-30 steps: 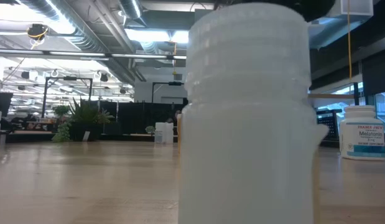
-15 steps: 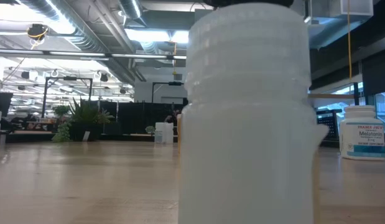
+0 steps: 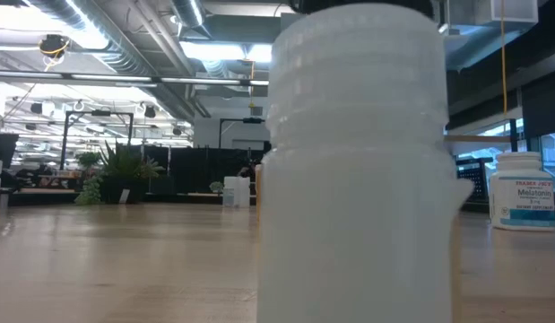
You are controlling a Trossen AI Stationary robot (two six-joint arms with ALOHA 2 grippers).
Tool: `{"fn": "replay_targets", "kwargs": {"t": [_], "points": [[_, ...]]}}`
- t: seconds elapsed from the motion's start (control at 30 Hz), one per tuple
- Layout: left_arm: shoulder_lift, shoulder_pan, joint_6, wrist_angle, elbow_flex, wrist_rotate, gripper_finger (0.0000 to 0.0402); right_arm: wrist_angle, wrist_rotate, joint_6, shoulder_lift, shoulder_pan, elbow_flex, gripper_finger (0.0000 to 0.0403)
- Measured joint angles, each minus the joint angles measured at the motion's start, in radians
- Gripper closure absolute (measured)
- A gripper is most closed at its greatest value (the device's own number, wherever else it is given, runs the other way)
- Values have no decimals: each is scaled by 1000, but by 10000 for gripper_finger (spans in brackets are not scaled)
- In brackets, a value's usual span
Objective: Pick and place medicine bottles onto shelf by color
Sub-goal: Put the center green transparent pill bottle on the shelf
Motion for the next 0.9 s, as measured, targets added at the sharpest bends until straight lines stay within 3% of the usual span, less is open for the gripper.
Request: {"fn": "replay_targets", "kwargs": {"t": [0.53, 0.9], "points": [[0, -17, 7, 25, -3, -35, 75, 25, 8, -54, 103, -31, 0, 163], [0, -23, 6, 33, -3, -35, 75, 32, -65, -76, 126, -63, -1, 164]]}}
